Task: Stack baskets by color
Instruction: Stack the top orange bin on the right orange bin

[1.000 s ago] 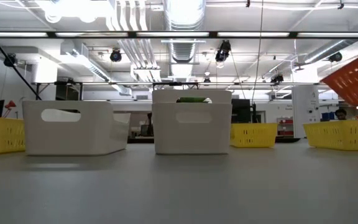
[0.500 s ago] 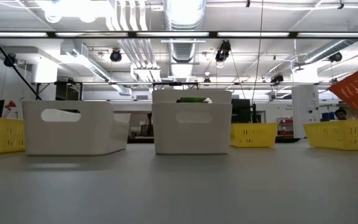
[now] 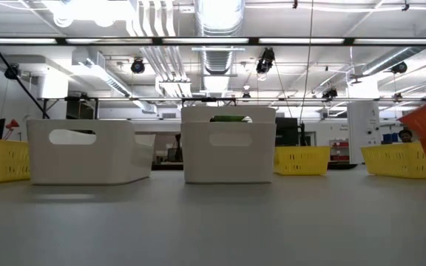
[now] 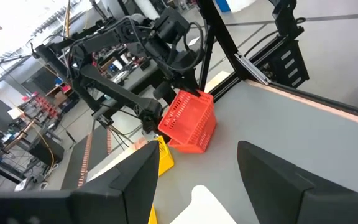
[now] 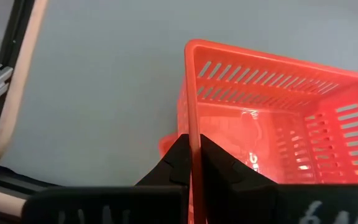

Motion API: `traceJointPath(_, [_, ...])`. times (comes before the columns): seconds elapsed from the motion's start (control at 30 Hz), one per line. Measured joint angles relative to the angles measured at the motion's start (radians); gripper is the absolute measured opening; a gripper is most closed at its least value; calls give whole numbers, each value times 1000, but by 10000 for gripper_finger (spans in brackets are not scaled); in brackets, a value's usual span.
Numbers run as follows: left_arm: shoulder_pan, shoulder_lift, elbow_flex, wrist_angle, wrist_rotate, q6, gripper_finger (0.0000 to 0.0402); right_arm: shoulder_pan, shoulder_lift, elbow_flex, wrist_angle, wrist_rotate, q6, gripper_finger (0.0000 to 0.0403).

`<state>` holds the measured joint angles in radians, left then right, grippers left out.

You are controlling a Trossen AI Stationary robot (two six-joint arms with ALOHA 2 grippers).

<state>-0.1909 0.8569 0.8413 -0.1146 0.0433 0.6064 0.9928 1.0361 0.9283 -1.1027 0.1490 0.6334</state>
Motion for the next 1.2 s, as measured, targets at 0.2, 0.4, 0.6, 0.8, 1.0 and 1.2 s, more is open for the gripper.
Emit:
traceJointPath(0.2, [0, 7, 0, 7, -2, -1, 201, 0, 29, 0, 0, 1, 57, 9])
traceJointPath(0.4, [0, 7, 0, 35, -4, -1, 201, 0, 48, 0, 19, 3, 75, 9])
traceJointPath(0.6, [0, 7, 0, 38, -5, -1, 201, 0, 73, 0, 25, 8, 74, 9])
traceJointPath(0.8, [1, 7, 0, 40, -5, -1, 201, 0, 92, 0, 27, 69, 172, 9])
traceJointPath(1.0, [1, 7, 0, 43, -5, -1, 201, -1, 92, 0, 27, 93, 283, 9])
traceJointPath(1.2, [1, 7, 0, 50, -5, -1, 201, -1, 92, 0, 27, 107, 272, 9])
